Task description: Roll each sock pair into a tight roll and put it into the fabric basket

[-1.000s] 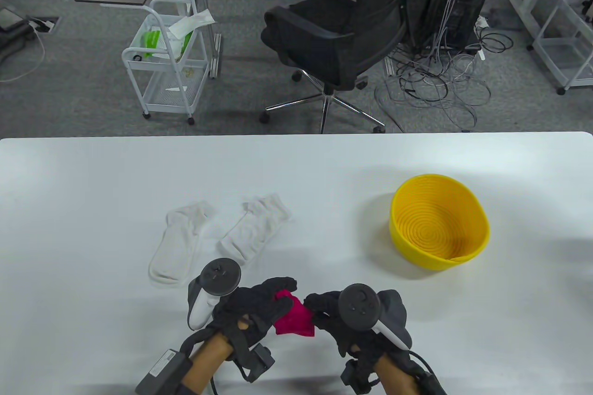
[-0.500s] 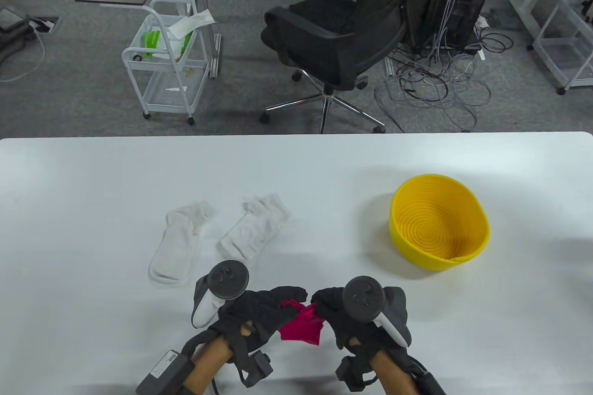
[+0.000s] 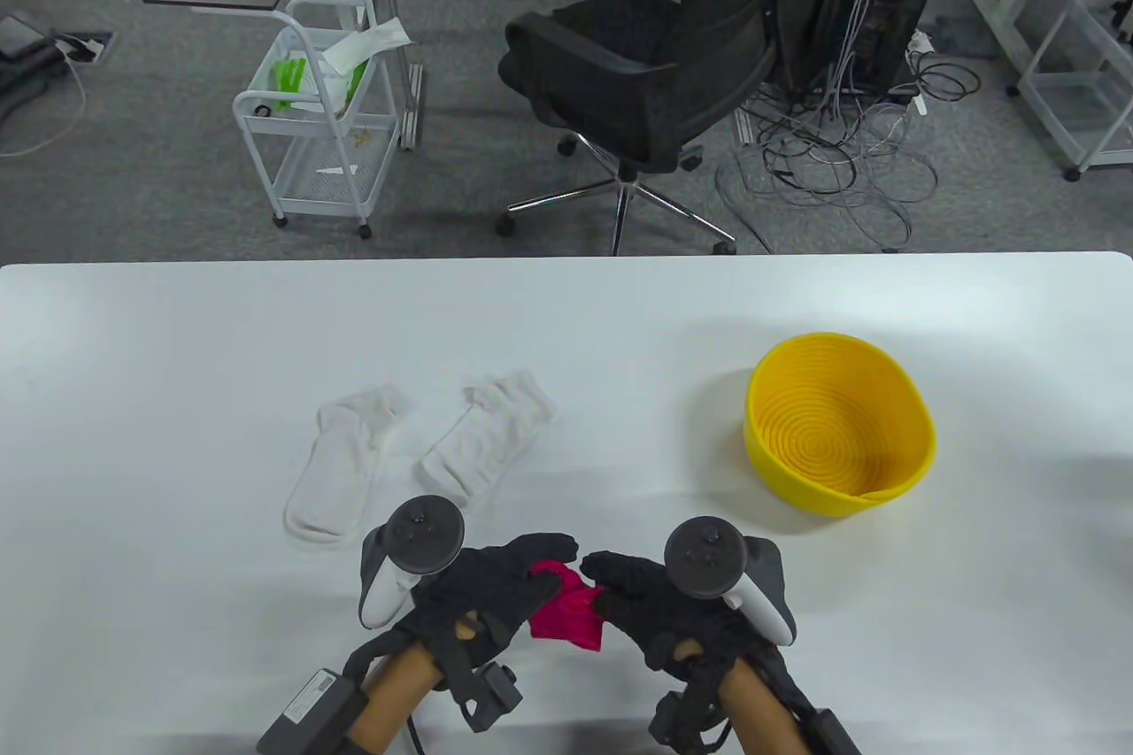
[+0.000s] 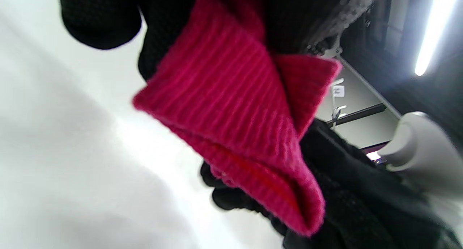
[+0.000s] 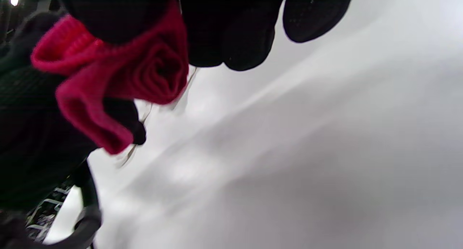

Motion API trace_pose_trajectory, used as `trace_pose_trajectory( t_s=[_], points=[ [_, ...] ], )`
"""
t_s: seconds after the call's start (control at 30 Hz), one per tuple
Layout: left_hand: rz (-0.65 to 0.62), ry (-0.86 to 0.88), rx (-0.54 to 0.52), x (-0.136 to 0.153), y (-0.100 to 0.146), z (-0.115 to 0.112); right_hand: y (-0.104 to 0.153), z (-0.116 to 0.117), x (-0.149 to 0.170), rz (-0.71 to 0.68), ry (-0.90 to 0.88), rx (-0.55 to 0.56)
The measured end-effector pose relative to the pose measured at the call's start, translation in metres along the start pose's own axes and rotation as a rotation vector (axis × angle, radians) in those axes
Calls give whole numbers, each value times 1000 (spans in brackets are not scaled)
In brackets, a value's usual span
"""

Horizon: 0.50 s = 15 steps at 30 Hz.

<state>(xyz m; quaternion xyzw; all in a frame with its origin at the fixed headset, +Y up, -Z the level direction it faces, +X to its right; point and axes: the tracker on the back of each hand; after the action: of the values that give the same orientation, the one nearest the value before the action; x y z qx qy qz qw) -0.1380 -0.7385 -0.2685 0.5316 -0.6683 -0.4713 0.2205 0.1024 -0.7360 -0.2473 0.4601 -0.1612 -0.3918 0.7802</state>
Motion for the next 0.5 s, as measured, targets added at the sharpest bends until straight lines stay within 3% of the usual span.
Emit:
trace_pose_trajectory(
  t_s=[0.2, 0.4, 0.5],
  points=[
    [-52, 42, -36, -1, 1, 1, -4, 7, 4, -23, -255, -146],
    [-45, 12, -76, 1, 4, -4, -1, 1, 1, 18, -152, 8],
    [-68, -71, -9, -8, 4, -10, 3, -2, -6, 26, -41, 142]
  ],
)
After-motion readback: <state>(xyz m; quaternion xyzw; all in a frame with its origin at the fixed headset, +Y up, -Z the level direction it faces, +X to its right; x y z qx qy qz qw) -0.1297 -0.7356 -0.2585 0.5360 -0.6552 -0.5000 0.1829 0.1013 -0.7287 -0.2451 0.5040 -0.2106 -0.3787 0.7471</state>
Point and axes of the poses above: the tracker on the back of each hand, its own x axis roughly to the little-finger side, its own y axis roughly from the fingertips to the wrist, z = x × y, and after that the axes turned 8 degrees about -z, right-handed
